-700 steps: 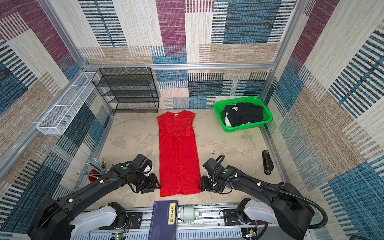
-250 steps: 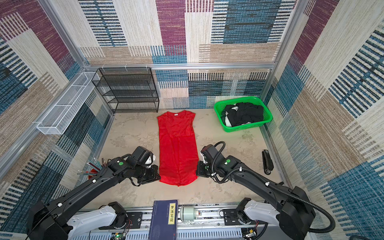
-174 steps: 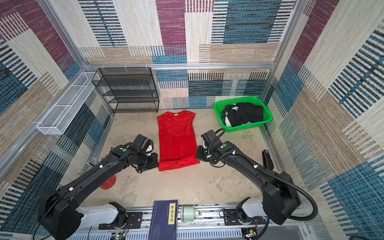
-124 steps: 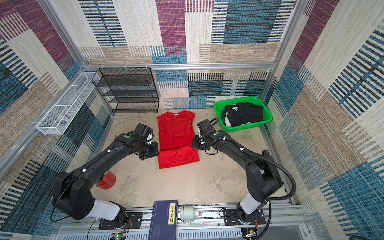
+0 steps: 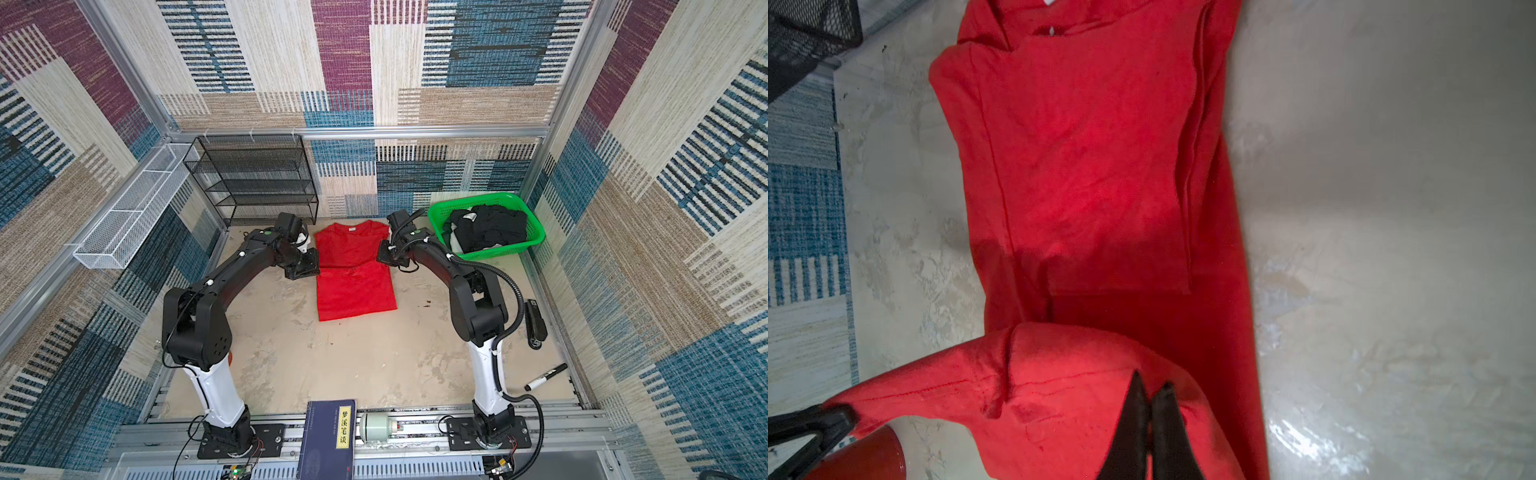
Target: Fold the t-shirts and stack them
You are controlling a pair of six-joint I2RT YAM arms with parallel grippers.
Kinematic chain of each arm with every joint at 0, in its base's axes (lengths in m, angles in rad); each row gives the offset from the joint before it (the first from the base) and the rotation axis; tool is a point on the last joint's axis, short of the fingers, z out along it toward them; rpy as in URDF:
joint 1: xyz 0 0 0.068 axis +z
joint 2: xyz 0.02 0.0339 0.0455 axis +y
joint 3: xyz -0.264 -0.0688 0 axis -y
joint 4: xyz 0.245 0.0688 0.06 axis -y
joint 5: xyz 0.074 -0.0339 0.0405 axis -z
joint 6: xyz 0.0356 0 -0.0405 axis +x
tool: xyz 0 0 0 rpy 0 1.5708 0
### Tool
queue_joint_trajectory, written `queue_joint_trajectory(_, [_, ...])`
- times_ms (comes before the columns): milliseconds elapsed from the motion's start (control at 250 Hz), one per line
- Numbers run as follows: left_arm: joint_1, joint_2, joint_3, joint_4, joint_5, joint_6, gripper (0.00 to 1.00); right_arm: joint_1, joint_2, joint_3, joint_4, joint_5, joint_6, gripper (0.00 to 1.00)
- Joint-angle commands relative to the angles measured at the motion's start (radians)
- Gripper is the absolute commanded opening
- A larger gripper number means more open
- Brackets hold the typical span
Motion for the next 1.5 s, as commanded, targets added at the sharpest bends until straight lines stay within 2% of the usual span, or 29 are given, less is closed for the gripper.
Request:
queue_joint_trajectory(0, [0.013, 0.058, 0.050, -0.034, 0.028, 0.041, 0.00, -0.017, 0.062, 0.062, -0.065, 0.017, -0.023, 0.00])
queue_joint_trajectory(220, [0.036, 0.179, 0.122, -0.009, 0.033, 0.001, 0.01, -0.030, 0.176, 0.166, -0.090, 0.003, -0.057, 0.01])
queue_joint_trajectory(256, [0.042, 0.195, 0.130, 0.011, 0.039, -0.005, 0.02, -0.031, 0.189, 0.190, -0.100, 0.020, -0.057, 0.08])
queue_joint_trajectory(304, [0.049, 0.213, 0.143, 0.041, 0.045, -0.013, 0.05, -0.031, 0.193, 0.211, -0.098, 0.029, -0.063, 0.25])
queue_joint_trajectory(416, [0.064, 0.200, 0.151, 0.135, 0.020, -0.035, 0.27, -0.029, 0.128, 0.198, -0.044, 0.039, -0.083, 0.51])
queue_joint_trajectory(492, [0.061, 0.161, 0.133, 0.175, 0.003, -0.032, 0.35, -0.020, 0.060, 0.144, -0.027, 0.056, -0.096, 0.57])
queue_joint_trajectory(580, [0.034, 0.119, 0.100, 0.172, 0.026, -0.003, 0.37, 0.003, -0.014, 0.042, -0.028, 0.048, -0.098, 0.53])
queue_joint_trajectory(776, [-0.078, 0.090, 0.002, 0.146, 0.043, -0.004, 0.34, 0.098, -0.143, -0.261, 0.067, -0.012, -0.047, 0.24])
queue_joint_trajectory(868, [-0.108, 0.092, -0.046, 0.179, 0.046, -0.031, 0.33, 0.111, -0.181, -0.398, 0.146, -0.049, 0.012, 0.16])
queue_joint_trajectory(972, [-0.131, 0.131, -0.043, 0.180, 0.047, -0.030, 0.32, 0.111, -0.191, -0.485, 0.194, -0.064, 0.047, 0.12])
queue_joint_trajectory(1200, [-0.141, 0.248, 0.041, 0.186, -0.032, -0.054, 0.32, 0.111, -0.143, -0.493, 0.142, -0.049, 0.043, 0.09])
queue_joint_trajectory(1496, [-0.121, 0.424, 0.381, 0.102, -0.172, -0.042, 0.35, 0.111, -0.137, -0.504, 0.094, -0.049, 0.049, 0.09])
